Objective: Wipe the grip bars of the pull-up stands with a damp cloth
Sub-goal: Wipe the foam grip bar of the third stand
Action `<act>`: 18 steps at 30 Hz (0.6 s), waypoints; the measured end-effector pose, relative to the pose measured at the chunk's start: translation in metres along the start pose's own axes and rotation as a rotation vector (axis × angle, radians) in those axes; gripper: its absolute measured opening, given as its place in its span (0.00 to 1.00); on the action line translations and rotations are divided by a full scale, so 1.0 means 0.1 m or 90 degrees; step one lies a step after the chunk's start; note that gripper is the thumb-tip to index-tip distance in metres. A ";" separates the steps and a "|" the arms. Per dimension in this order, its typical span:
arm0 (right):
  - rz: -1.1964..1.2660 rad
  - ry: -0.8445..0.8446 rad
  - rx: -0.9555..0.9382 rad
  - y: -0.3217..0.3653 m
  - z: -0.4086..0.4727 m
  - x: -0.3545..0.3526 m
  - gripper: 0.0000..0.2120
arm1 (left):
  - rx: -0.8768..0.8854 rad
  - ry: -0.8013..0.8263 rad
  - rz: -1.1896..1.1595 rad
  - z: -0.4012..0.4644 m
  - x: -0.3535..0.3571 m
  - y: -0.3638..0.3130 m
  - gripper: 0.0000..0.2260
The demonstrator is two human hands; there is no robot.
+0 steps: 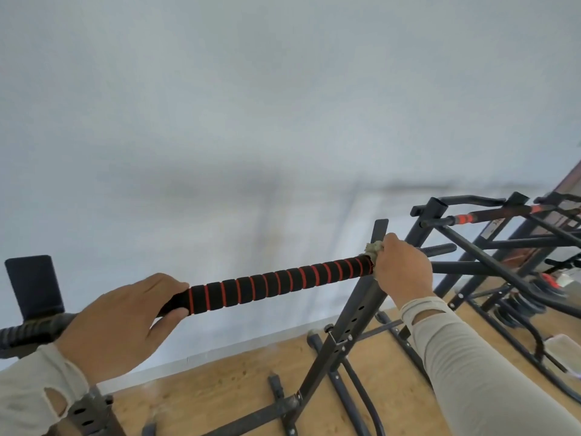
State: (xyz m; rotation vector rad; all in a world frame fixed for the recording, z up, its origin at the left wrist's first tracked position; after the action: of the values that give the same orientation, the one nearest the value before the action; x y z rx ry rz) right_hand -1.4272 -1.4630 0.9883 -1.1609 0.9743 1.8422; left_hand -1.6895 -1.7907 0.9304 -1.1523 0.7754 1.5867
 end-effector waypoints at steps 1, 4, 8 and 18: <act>0.003 0.002 0.006 0.02 0.00 0.00 0.05 | -0.009 0.034 -0.021 0.03 0.01 0.02 0.21; 0.042 0.006 0.023 0.10 -0.09 0.07 0.02 | -0.069 0.218 -0.087 0.15 0.04 0.08 0.11; 0.071 0.002 -0.044 0.41 -0.33 0.17 0.07 | -0.123 0.334 -0.243 0.30 0.17 0.13 0.11; 0.186 0.065 -0.335 2.06 -1.34 0.30 0.04 | -0.137 0.436 -0.253 0.33 0.34 0.17 0.07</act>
State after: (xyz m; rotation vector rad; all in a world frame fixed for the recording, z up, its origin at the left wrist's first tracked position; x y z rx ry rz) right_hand -1.5673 -1.6662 0.9636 -1.4932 0.7617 2.3868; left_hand -1.7181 -1.7555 0.9090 -1.9198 0.7444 0.9518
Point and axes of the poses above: each hand's wrist, its own z-axis towards the middle knuckle, its own x-axis out of the palm, y = z × x, the point moved 9 cm from there along z, towards the middle knuckle, and after that the axes turned 8 degrees about z, right-handed, at the moved point
